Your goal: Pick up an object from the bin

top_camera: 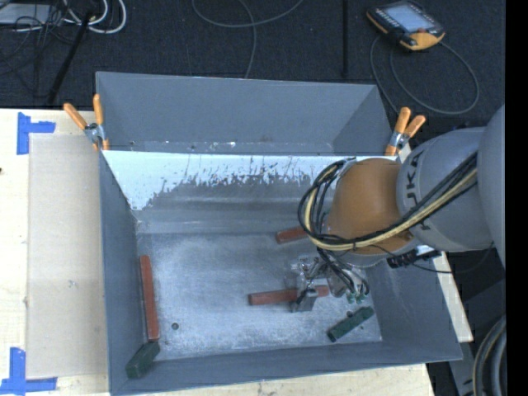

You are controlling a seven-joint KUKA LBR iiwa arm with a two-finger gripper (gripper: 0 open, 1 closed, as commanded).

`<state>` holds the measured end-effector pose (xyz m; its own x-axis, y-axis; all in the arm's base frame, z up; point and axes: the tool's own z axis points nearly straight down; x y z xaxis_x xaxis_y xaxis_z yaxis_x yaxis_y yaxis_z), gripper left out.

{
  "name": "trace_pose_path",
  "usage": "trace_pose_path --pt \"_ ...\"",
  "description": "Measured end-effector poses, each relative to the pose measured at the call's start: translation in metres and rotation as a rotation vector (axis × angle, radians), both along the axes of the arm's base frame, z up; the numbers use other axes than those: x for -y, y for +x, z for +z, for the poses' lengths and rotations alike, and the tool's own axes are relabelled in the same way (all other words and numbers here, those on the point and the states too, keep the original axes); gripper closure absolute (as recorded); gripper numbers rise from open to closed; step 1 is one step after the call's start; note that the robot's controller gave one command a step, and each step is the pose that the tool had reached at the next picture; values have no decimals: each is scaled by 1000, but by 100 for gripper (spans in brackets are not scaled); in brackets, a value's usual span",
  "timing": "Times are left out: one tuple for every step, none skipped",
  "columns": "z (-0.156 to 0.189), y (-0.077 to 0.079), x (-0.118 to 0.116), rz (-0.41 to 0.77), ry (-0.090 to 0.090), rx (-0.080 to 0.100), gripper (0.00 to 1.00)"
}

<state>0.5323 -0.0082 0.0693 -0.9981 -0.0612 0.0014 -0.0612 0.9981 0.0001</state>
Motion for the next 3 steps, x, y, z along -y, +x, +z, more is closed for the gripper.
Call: trace_pose_path --pt "0 0 0 1 0 0 100" --pt "148 -5 36 22 0 4 100" --pt "147 -5 35 22 0 2 100"
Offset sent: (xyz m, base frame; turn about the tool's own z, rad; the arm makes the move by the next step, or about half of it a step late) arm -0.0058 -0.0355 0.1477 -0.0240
